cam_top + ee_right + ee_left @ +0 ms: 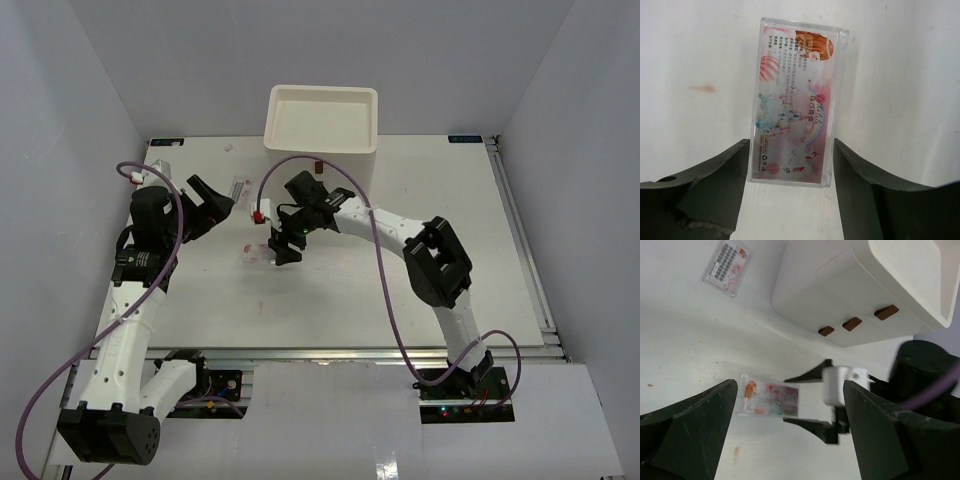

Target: Organize the makeup

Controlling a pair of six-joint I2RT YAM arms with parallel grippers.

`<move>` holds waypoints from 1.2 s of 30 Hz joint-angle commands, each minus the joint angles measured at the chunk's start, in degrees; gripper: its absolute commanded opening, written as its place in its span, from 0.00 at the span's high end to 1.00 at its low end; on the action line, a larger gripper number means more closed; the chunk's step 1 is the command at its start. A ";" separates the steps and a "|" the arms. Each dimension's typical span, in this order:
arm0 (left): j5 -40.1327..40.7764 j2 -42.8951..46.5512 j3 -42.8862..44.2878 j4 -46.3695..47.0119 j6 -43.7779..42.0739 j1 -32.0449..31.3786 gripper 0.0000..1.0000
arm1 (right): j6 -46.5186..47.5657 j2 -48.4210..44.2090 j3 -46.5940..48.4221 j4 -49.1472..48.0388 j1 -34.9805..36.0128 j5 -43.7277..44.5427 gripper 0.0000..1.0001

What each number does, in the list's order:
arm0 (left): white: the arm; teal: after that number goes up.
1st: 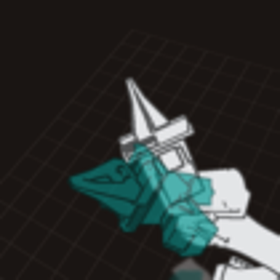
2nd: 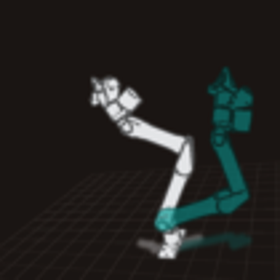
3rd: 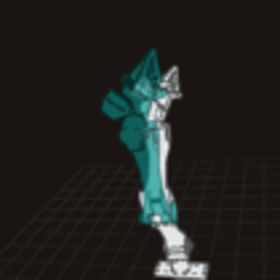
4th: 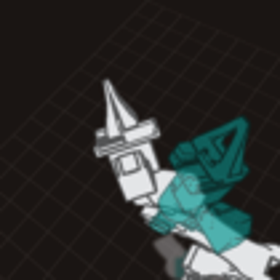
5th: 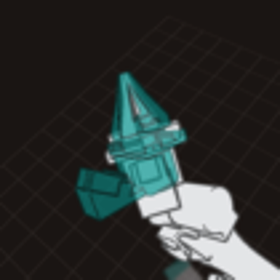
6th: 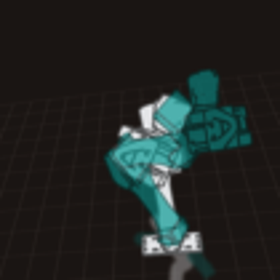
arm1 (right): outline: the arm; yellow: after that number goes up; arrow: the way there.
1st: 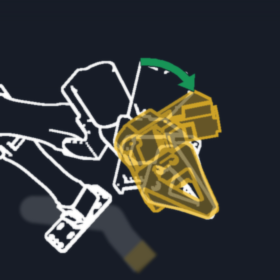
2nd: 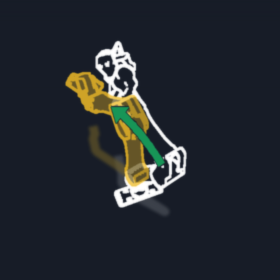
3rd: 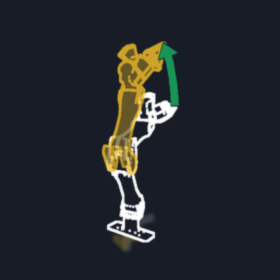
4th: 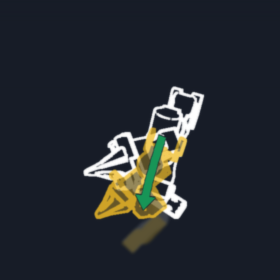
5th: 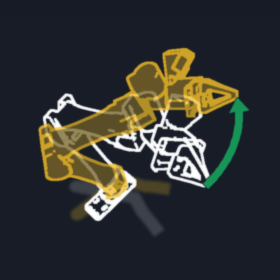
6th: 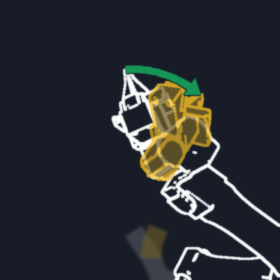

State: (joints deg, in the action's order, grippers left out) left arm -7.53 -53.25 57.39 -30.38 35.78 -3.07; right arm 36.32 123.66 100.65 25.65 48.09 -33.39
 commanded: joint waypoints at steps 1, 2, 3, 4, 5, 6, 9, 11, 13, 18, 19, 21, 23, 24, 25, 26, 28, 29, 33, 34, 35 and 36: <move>-0.47 -1.26 0.36 3.34 -1.50 0.26 0.02 | 6.50 -10.60 -0.25 3.55 -1.79 -7.80 0.92; -0.48 -1.84 0.41 3.68 -1.71 0.26 0.02 | 8.10 -11.81 0.19 4.99 -2.53 -8.46 0.92; -0.52 -2.61 0.52 4.12 -2.19 0.26 0.02 | 10.64 -13.14 1.07 7.17 -3.67 -9.53 0.92; -0.57 -3.38 0.63 4.55 -2.65 0.26 0.02 | 13.16 -14.42 2.06 9.35 -4.81 -10.69 0.92; -0.71 -3.97 0.78 4.85 -2.90 0.26 0.02 | 15.24 -15.03 4.47 11.63 -5.90 -13.05 0.92; -0.83 -4.54 0.90 5.15 -3.15 0.26 0.02 | 16.95 -15.60 6.70 13.63 -7.05 -14.97 0.92; -1.07 -6.04 1.06 6.24 -3.95 0.31 0.02 | 17.64 -16.93 12.05 15.29 -11.13 -15.75 0.92; -1.38 -7.10 1.06 6.80 -4.41 0.31 0.02 | 16.14 -17.32 15.79 14.03 -12.91 -12.55 0.92; -1.79 -8.02 1.15 7.19 -4.76 0.35 0.02 | 14.40 -17.31 18.00 12.15 -14.74 -9.20 0.92; -3.18 -10.31 0.91 8.61 -5.48 0.35 0.02 | 6.08 -14.55 22.51 2.40 -21.95 1.20 0.92; -3.55 -10.78 0.97 8.69 -5.77 0.35 0.02 | 5.29 -14.14 23.14 1.51 -23.09 3.43 0.92; -3.89 -11.69 1.08 8.90 -6.61 0.40 0.02 | 4.61 -12.76 24.79 0.12 -23.98 6.60 0.92; -4.38 -12.86 1.27 9.16 -7.26 0.35 0.02 | 4.25 -11.84 25.12 -0.82 -24.58 8.72 0.86; -4.67 -13.76 1.35 9.44 -7.68 0.35 0.02 | 4.13 -11.40 25.09 -1.20 -24.85 9.57 0.84; -4.86 -14.60 1.42 9.65 -8.28 0.35 0.02 | 3.93 -11.07 25.02 -1.67 -24.98 10.56 0.81; -4.98 -15.01 1.59 9.93 -8.79 0.35 0.02 | 3.87 -10.84 24.68 -2.18 -25.15 11.53 0.75; -5.33 -16.38 1.92 10.18 -9.87 0.35 0.02 | 3.50 -10.51 24.16 -3.37 -25.37 12.92 0.63; -5.38 -17.54 2.25 10.40 -10.48 0.35 0.02 | 3.34 -10.07 24.00 -4.04 -25.65 13.70 0.52; -5.32 -20.55 2.87 11.56 -12.43 0.35 0.02 | 2.49 -8.77 24.50 -4.50 -26.47 12.92 0.37; -5.37 -20.89 3.09 11.89 -12.60 0.35 0.02 | 2.32 -8.65 24.50 -4.67 -26.47 12.92 0.33; -5.44 -21.42 3.31 12.20 -12.66 0.35 0.02 | 2.12 -8.56 24.43 -4.83 -26.50 12.99 0.28; -5.51 -22.06 3.54 12.50 -12.66 0.35 0.02 | 1.89 -8.49 24.32 -4.98 -26.53 13.10 0.22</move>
State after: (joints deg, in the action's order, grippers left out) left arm -11.91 -74.37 58.07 -20.62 25.29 -3.05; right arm 40.09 115.05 123.87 24.81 22.27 -21.43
